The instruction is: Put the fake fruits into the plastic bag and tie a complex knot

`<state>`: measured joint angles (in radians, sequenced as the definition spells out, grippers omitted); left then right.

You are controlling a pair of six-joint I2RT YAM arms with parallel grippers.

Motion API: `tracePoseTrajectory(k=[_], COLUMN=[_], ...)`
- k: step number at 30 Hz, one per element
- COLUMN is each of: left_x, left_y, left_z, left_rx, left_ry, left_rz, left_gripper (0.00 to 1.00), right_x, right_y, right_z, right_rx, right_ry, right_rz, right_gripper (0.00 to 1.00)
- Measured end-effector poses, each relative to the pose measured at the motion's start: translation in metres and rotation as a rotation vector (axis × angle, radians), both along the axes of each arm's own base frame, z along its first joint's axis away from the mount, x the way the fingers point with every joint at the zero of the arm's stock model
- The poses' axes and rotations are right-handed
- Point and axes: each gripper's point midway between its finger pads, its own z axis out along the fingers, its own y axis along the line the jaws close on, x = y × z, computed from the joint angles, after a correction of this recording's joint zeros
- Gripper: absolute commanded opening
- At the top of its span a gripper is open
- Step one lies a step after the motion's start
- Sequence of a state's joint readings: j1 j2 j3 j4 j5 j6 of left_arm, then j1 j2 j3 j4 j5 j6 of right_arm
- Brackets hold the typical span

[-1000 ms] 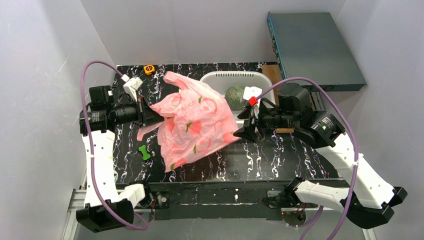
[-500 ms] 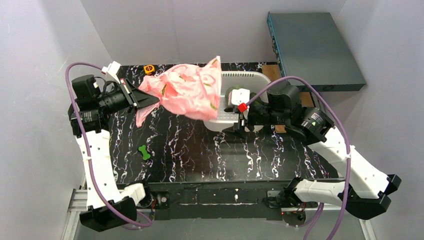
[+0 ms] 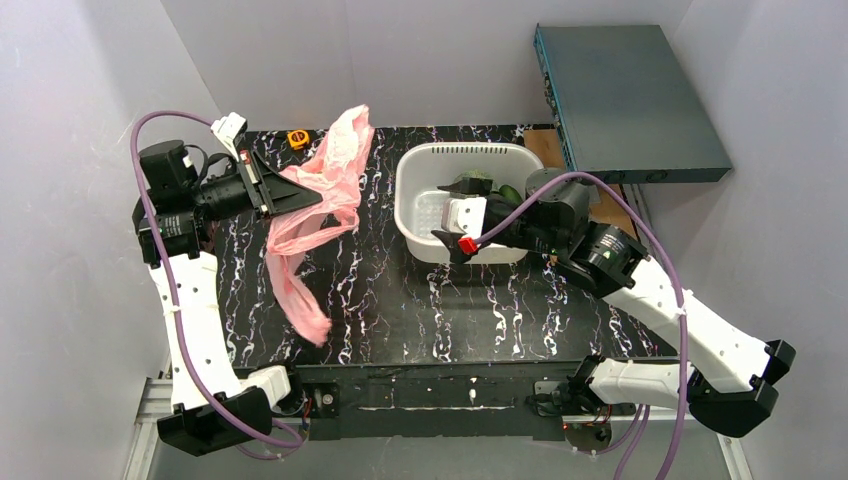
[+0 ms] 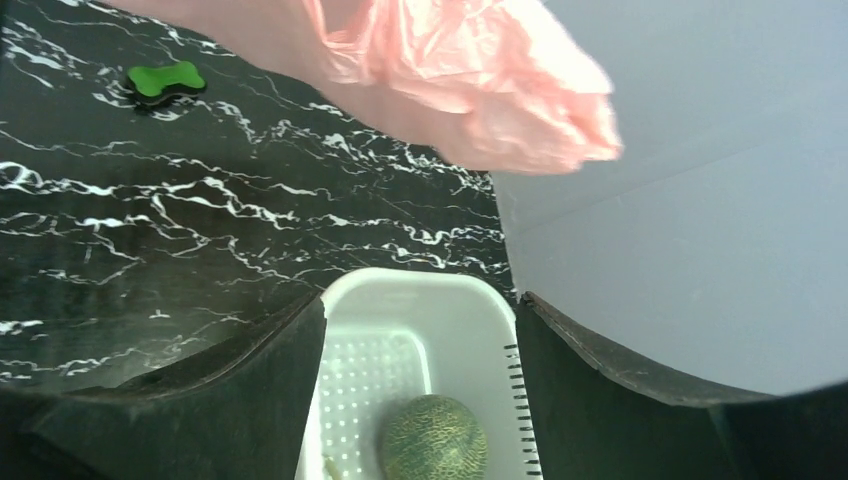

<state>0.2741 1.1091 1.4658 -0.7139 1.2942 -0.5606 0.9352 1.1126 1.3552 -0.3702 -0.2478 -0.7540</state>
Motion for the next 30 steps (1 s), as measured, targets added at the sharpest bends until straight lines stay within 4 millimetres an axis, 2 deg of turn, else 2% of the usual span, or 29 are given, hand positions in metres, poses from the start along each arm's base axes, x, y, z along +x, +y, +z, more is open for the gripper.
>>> tracePoseTrajectory(k=[8,11,22,26,30], left_x=[-0.016,-0.026,-0.056,-0.072,-0.102], left_y=[-0.006,-0.009,-0.017,-0.023,-0.036], left_z=[0.002,0.003,0.005,-0.001,-0.018], left_rx=[-0.026,-0.05,-0.083,-0.088,-0.102], left_ry=[-0.021,-0.032,-0.074,-0.076,-0.048], left_rz=[-0.081,-0.127,-0.205,-0.228,-0.29], left_gripper=[0.0,0.0,0.0,0.0,0.0], right_x=[0.017,0.017,0.007,0.011,0.012], right_y=[-0.005,-0.001,-0.003,-0.008,-0.014], right_z=[0.01,0.014,-0.006,-0.008,-0.008], right_rx=[0.008,0.002,-0.093,-0.109,-0.122], right_ry=[-0.062,-0.079,-0.13,-0.146,-0.172], right_rz=[-0.012,0.023,0.143,0.147,0.151], right_gripper=[0.78,0.78,0.79,0.79,0.8])
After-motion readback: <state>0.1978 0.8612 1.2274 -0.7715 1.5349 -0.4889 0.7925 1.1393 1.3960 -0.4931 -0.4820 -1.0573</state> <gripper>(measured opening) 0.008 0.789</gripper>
